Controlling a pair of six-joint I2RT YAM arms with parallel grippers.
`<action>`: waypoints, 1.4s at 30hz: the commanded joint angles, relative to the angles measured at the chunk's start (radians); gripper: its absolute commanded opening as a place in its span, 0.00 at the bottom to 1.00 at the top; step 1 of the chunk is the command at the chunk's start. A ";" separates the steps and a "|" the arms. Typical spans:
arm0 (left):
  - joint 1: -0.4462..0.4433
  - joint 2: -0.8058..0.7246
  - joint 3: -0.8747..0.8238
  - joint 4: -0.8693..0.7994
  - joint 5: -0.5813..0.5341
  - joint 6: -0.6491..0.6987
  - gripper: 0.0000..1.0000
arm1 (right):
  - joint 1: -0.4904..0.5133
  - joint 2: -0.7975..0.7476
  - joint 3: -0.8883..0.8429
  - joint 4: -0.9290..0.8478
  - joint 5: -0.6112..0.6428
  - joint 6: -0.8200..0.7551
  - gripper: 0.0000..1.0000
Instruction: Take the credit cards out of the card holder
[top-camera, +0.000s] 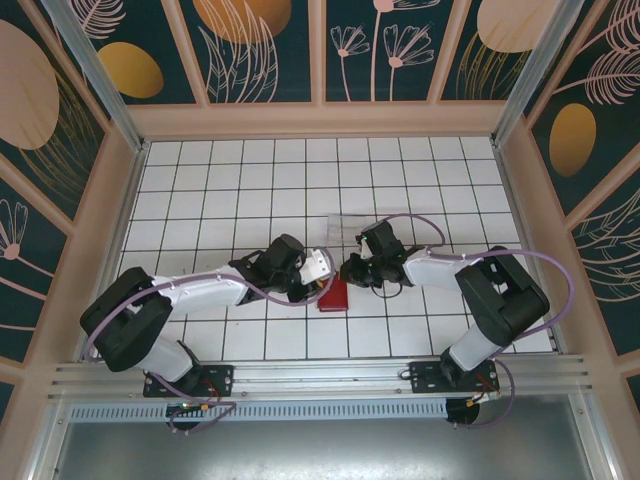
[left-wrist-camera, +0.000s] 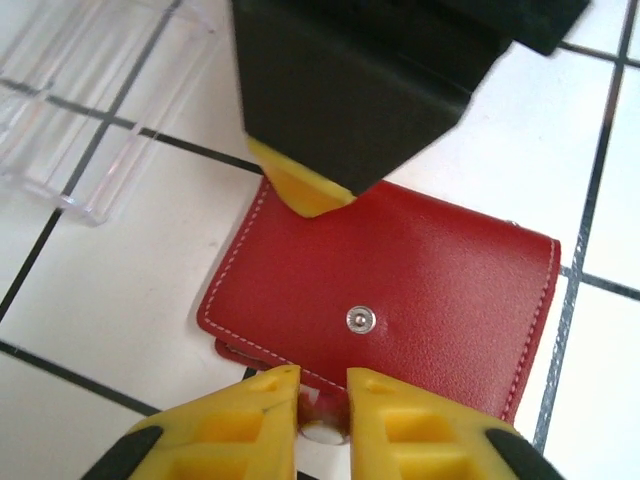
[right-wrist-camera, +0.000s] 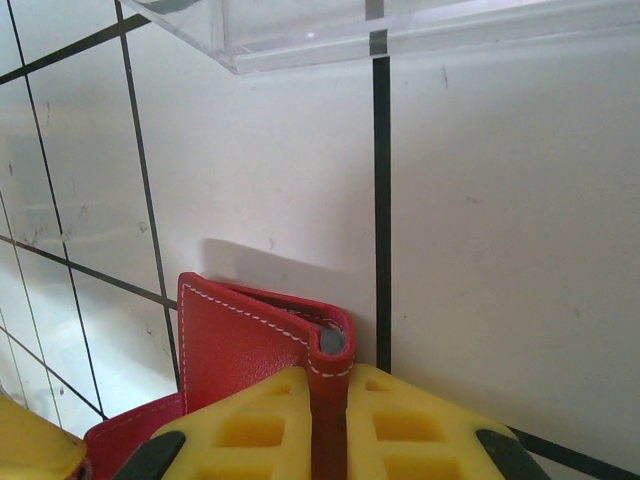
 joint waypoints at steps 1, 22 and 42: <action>0.003 -0.067 -0.036 0.109 -0.056 -0.196 0.28 | -0.002 -0.011 -0.014 -0.100 0.066 -0.022 0.14; -0.012 0.105 0.199 -0.277 -0.098 -0.919 0.49 | -0.004 -0.111 0.018 -0.178 0.092 -0.027 0.38; -0.011 0.105 0.100 -0.200 -0.075 -0.935 0.26 | 0.013 -0.166 0.046 -0.252 0.145 -0.006 0.37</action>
